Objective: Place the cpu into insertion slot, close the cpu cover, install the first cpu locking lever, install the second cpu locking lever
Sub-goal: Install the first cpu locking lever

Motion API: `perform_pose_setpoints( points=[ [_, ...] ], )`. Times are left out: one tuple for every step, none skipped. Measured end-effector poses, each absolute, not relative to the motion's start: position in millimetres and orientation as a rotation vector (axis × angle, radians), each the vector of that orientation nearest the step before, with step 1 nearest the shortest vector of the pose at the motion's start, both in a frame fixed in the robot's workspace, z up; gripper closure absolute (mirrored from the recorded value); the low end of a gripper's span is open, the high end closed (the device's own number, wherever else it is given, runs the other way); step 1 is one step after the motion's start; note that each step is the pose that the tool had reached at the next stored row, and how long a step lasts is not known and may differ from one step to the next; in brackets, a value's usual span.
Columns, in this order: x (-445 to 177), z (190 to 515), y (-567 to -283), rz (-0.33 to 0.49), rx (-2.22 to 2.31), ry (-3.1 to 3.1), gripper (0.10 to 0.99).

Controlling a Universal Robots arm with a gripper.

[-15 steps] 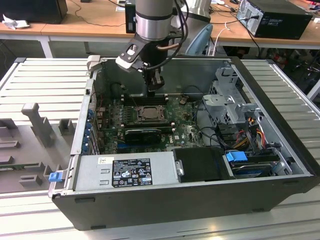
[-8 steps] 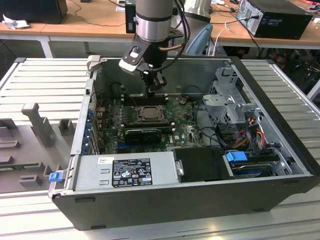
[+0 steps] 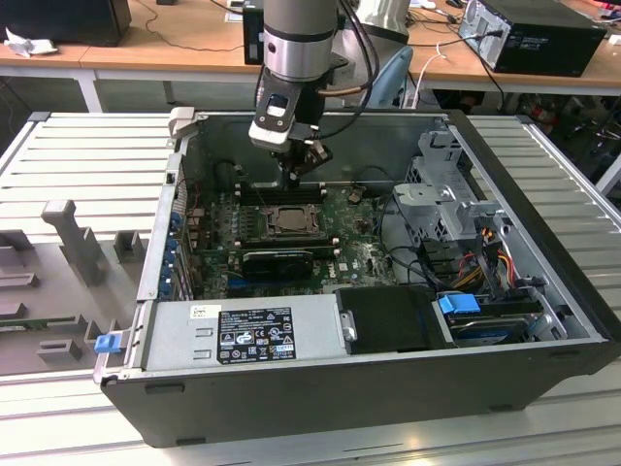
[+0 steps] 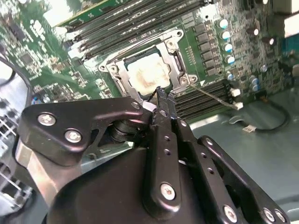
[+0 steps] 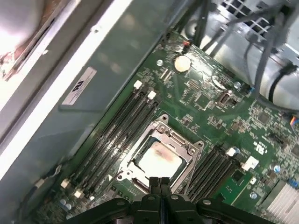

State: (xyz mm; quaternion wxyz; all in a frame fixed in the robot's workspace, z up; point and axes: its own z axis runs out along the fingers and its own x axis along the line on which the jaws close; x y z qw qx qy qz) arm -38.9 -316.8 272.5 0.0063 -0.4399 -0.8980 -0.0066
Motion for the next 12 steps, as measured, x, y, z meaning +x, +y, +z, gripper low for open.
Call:
perform_pose_setpoints(
  points=[
    [-38.9, 272.5, -316.8, -0.02, -1.351, -2.822, 0.98],
    [-38.9, 272.5, -316.8, -0.02, -1.325, -2.834, 0.98],
    [-38.9, 272.5, -316.8, -0.02, -1.298, -2.846, 0.98],
    [-38.9, 272.4, -316.8, -0.02, -1.272, -2.858, 0.98],
    [-38.9, 272.4, -316.8, -0.02, -1.245, -2.87, 0.98],
    [-38.9, 272.4, -316.8, -0.019, -1.219, -2.881, 0.98],
    [-38.9, 272.3, -316.8, -0.019, -1.189, -2.893, 0.98],
    [-38.9, 272.3, -316.8, -0.019, -1.163, -2.904, 0.98],
    [-38.9, 272.2, -316.8, -0.019, -1.104, -2.927, 0.98],
    [-38.9, 272.1, -316.8, -0.019, -1.072, -2.939, 0.98],
    [-38.8, 272.1, -316.8, -0.019, -1.053, -2.946, 0.98],
    [-38.8, 272.1, -316.8, -0.019, -1.006, -2.963, 0.98]
  ],
)
